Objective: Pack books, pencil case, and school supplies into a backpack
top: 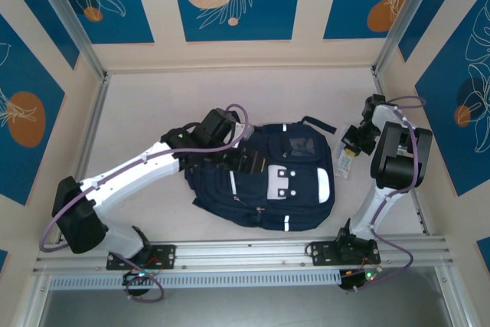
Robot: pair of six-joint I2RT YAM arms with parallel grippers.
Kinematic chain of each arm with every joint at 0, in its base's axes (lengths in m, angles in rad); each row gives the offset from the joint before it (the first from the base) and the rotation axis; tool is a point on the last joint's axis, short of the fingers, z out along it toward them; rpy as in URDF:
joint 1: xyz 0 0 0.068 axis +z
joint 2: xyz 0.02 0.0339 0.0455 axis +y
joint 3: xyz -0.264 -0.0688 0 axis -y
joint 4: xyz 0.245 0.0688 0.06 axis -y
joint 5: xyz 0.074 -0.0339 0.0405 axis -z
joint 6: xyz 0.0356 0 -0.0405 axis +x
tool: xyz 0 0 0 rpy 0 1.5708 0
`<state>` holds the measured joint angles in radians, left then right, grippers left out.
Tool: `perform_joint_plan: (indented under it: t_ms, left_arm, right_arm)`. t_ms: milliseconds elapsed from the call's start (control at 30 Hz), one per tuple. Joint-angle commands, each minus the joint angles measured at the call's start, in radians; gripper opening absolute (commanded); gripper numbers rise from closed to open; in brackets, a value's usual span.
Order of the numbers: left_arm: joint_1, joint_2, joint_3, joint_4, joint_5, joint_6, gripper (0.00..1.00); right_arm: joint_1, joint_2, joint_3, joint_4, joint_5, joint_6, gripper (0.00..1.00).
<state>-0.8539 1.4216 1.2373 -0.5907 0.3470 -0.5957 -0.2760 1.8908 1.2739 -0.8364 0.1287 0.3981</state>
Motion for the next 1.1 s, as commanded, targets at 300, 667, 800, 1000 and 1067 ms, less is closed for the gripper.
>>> perform_joint_plan:
  t_ms: [300,667,800,1000,1067]
  left_arm:
    - [0.002,-0.082,-0.054,-0.040,-0.037,0.004,0.74]
    - [0.007,-0.082,-0.081,-0.041,-0.033,0.019,0.75]
    - [0.016,-0.072,-0.069,-0.044,-0.028,0.035,0.75]
    - [0.025,-0.067,-0.066,-0.043,-0.021,0.035,0.75]
    - [0.027,-0.064,-0.070,-0.043,-0.019,0.035,0.75]
  right_arm:
    - [0.004,-0.017,0.213,-0.058,0.047,0.070,0.82]
    - [0.099,0.191,0.312,-0.176,0.106,0.041,1.00]
    - [0.108,0.172,0.226,-0.168,0.107,0.054,1.00]
    - [0.086,0.108,0.118,-0.141,0.145,0.062,1.00]
    - [0.060,0.069,0.090,-0.116,0.126,0.062,0.99]
